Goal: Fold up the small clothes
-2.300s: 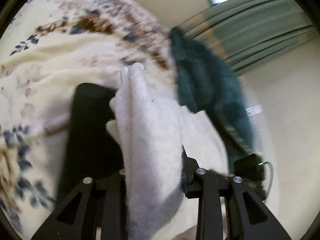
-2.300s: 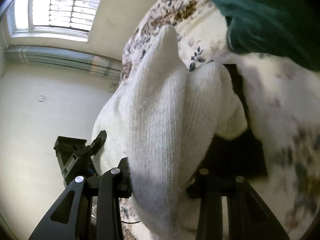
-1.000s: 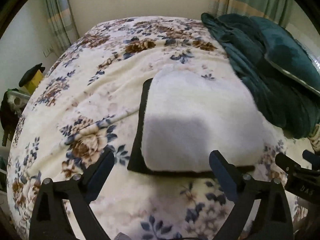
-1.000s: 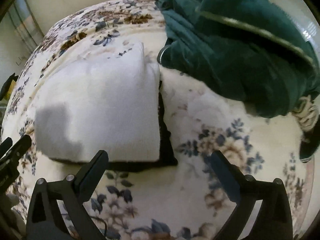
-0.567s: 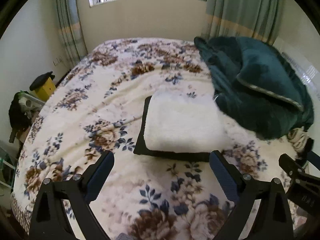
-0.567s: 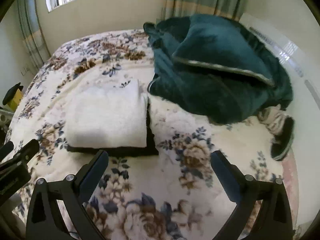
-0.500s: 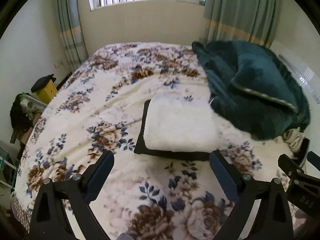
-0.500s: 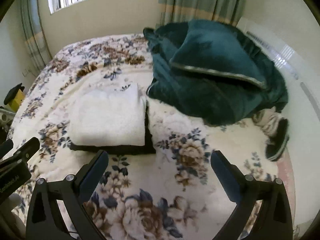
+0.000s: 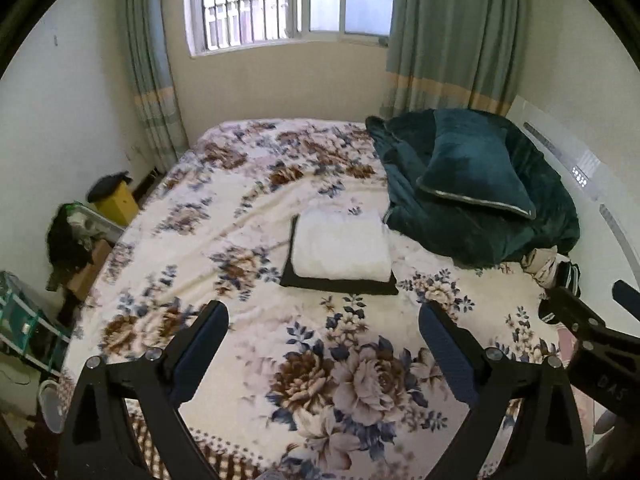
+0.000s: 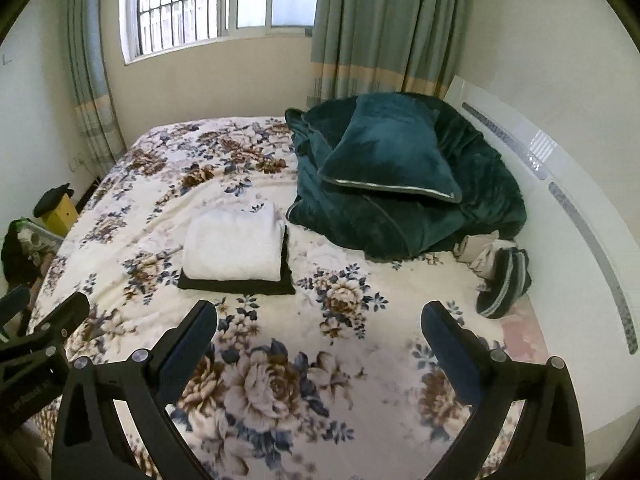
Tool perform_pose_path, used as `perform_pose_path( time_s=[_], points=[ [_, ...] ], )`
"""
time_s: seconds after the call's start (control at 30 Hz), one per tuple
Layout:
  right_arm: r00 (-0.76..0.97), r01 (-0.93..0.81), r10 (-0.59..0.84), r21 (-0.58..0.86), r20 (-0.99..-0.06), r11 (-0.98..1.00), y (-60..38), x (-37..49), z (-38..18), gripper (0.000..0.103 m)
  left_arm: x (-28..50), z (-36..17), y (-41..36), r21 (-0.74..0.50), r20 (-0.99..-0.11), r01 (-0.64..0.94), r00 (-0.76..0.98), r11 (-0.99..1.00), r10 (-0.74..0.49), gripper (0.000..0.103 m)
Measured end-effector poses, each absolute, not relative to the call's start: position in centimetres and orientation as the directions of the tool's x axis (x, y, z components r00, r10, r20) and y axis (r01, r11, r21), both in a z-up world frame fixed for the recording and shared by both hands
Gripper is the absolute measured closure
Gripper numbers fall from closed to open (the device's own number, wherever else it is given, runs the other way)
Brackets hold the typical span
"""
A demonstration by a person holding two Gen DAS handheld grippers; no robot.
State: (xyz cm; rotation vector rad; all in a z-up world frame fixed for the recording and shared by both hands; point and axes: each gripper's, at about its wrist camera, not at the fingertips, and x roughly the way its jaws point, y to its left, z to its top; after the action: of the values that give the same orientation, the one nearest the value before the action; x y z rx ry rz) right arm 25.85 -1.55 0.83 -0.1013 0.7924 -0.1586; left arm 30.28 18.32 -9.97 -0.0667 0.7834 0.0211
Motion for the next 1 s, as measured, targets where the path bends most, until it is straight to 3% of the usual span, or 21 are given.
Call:
perform_pose_path(
  time_s=[0.47, 1.0],
  points=[
    [0.759, 0.049, -0.139, -0.157, -0.636, 0.986, -2.1, 15.0, 10.1, 0.000, 22.1, -4.2, 17.7, -0.062, -0.664, -0.054, 0.747, 0.997, -0.001, 0.006],
    [0.790, 0.016, -0.099, -0.141, -0.605, 0.990, -2.9, 13.2, 12.6, 0.000, 19.7, -2.1, 17.6, -0.049, -0.629, -0.105, 0.776, 0.993, 0.050, 0.000]
  ],
)
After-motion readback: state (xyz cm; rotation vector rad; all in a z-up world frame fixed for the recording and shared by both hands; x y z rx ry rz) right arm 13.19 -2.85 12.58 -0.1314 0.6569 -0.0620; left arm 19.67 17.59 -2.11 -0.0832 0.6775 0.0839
